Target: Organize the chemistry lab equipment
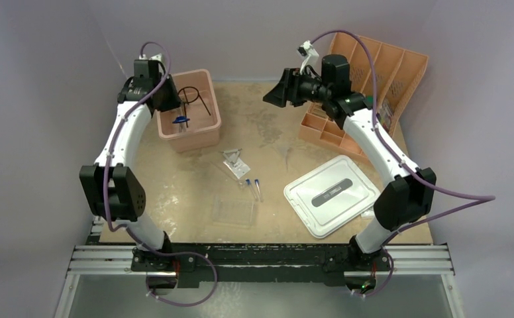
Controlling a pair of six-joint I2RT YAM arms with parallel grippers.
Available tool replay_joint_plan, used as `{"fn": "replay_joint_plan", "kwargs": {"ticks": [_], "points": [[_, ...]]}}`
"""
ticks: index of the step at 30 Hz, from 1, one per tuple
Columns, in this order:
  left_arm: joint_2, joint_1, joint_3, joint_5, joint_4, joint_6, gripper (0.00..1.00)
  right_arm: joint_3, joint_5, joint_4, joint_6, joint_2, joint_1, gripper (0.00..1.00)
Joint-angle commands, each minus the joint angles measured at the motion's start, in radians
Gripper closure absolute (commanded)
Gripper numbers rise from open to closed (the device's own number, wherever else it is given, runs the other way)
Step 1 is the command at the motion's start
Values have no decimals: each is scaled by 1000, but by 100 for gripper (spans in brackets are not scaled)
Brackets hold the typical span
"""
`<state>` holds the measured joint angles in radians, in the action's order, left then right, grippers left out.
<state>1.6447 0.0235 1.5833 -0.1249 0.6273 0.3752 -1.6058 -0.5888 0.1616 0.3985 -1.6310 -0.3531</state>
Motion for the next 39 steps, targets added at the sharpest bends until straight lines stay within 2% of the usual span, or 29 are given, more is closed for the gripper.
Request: {"fn": "replay_joint_plan", "kwargs": {"ticks": [1, 6, 10, 19, 29, 39], "points": [[97, -23, 121, 205, 110, -23, 100, 23, 53, 7, -15, 32, -4, 27], [261, -23, 277, 261, 205, -65, 100, 33, 58, 13, -15, 29, -3, 27], [335, -23, 352, 270, 244, -71, 100, 34, 75, 18, -31, 29, -4, 27], [480, -23, 435, 330, 294, -86, 100, -11, 97, 27, -70, 6, 0, 27], [598, -23, 541, 318, 318, -121, 100, -52, 85, 23, -84, -26, 7, 27], [642, -58, 566, 294, 339, -117, 92, -89, 68, 30, -77, -61, 8, 27]]}}
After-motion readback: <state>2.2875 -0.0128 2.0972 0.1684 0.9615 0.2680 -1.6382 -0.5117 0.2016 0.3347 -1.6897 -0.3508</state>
